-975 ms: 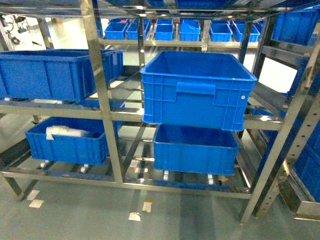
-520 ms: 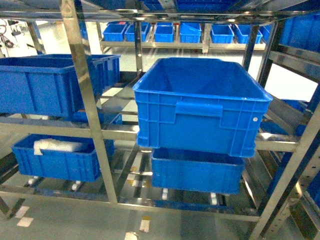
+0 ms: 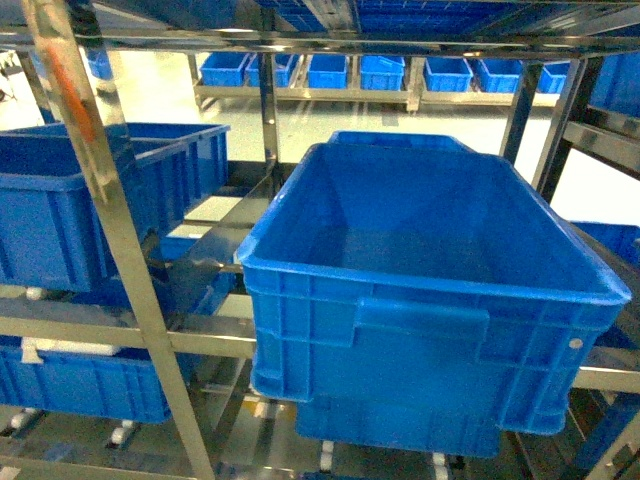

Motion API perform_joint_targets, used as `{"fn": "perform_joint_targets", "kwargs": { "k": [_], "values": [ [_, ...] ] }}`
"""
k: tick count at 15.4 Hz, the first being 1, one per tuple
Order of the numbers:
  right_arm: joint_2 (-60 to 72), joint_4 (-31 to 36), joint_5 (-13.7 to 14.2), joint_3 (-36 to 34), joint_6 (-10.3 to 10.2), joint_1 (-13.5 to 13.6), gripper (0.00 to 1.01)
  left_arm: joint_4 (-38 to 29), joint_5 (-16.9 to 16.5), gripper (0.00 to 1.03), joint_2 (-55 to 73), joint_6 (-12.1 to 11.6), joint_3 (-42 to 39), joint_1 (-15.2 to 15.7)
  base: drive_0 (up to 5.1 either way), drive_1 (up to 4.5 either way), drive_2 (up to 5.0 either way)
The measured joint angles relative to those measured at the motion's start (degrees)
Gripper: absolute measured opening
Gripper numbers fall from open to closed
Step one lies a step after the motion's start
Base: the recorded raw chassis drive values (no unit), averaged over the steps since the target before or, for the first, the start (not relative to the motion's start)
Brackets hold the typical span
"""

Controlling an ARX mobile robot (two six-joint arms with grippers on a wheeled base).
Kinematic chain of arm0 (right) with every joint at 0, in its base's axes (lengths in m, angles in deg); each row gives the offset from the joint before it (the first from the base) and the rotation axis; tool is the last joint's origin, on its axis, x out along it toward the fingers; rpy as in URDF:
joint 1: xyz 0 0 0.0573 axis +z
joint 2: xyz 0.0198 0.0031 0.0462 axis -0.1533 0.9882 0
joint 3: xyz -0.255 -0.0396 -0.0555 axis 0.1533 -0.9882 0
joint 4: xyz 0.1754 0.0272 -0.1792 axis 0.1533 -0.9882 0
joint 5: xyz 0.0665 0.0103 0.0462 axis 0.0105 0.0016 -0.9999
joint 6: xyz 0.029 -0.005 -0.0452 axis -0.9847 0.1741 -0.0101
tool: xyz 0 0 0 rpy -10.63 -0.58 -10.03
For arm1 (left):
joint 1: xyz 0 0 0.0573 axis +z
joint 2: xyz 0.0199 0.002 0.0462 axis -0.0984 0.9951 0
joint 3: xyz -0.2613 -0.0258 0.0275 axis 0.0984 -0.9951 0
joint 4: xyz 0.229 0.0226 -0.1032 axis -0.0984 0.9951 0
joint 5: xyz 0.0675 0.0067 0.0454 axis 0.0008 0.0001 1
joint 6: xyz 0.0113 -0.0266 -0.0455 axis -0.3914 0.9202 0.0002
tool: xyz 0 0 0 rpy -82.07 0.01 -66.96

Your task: Pick red block from blue box to shelf

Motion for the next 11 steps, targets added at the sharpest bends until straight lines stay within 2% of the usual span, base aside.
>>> {"fn": "perform_joint_targets", "kwargs": {
  "k": [1, 11],
  "values": [
    [0.1, -0.1, 0.0, 0.0, 0.0, 0.0, 0.28, 0.0, 0.0, 0.98, 0.0, 0.0, 0.0, 0.0, 0.0, 4.23, -4.3],
    [0.0, 0.0, 0.0, 0.0, 0.0, 0.0, 0.28, 0.0, -0.1, 0.98, 0.0, 0.0, 0.0, 0.0, 0.0, 0.0, 0.0]
  ]
}}
